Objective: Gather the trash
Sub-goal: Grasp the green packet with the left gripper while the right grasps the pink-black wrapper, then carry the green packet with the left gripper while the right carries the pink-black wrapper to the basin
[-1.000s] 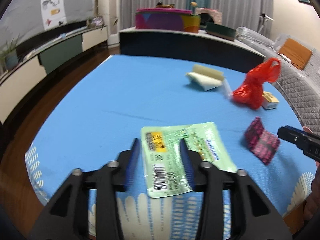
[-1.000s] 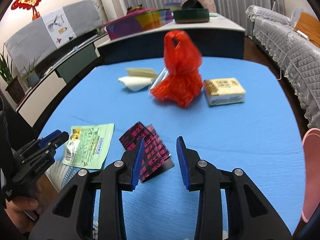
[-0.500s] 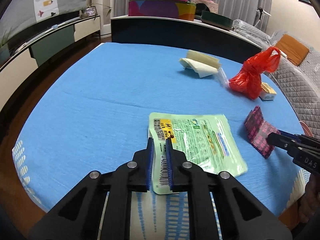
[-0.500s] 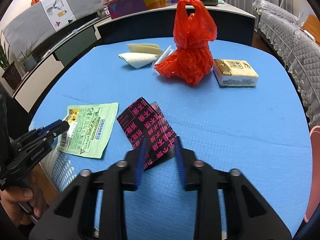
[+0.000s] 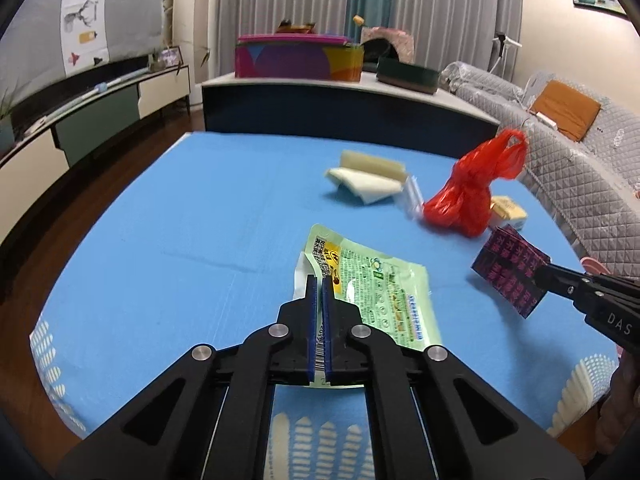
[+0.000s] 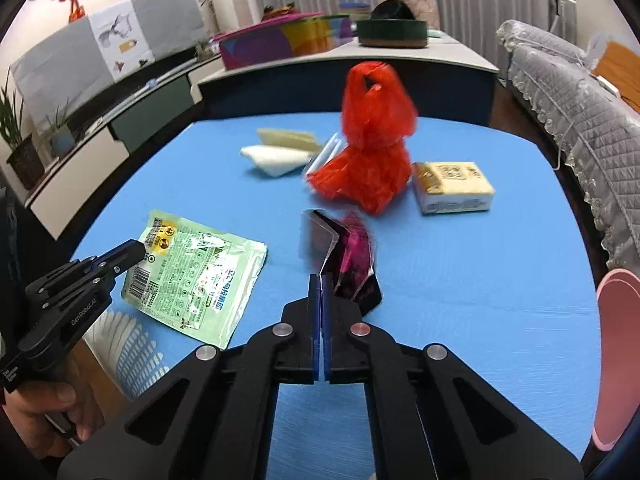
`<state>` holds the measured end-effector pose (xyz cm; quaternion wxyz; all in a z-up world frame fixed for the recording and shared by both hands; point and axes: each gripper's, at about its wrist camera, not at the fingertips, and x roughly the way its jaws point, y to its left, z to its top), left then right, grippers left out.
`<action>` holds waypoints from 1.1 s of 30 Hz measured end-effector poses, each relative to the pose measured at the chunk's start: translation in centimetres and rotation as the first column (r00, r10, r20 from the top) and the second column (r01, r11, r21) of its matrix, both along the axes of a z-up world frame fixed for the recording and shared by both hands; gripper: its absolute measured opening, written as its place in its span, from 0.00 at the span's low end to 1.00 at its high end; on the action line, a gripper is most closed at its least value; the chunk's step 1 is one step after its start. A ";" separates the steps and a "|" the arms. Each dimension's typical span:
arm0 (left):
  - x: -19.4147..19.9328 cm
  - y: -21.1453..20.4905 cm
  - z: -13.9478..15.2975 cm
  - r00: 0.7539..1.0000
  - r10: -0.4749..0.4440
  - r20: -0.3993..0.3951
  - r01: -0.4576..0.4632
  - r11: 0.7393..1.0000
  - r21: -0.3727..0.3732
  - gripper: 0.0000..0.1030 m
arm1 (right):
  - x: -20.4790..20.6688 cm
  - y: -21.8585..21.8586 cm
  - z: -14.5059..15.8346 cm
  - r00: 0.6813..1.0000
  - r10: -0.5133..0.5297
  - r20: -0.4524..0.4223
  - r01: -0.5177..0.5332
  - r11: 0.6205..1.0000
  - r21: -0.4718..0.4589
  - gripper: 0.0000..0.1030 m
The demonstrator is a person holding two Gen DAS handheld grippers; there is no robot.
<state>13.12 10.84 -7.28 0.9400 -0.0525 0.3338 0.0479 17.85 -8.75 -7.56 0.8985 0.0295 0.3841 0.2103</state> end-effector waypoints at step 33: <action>-1.0 -6.5 5.8 0.979 -0.095 0.180 0.081 0.993 0.081 0.00 | -1.9 -6.3 3.5 0.976 -0.182 0.121 0.183 0.983 0.009 0.01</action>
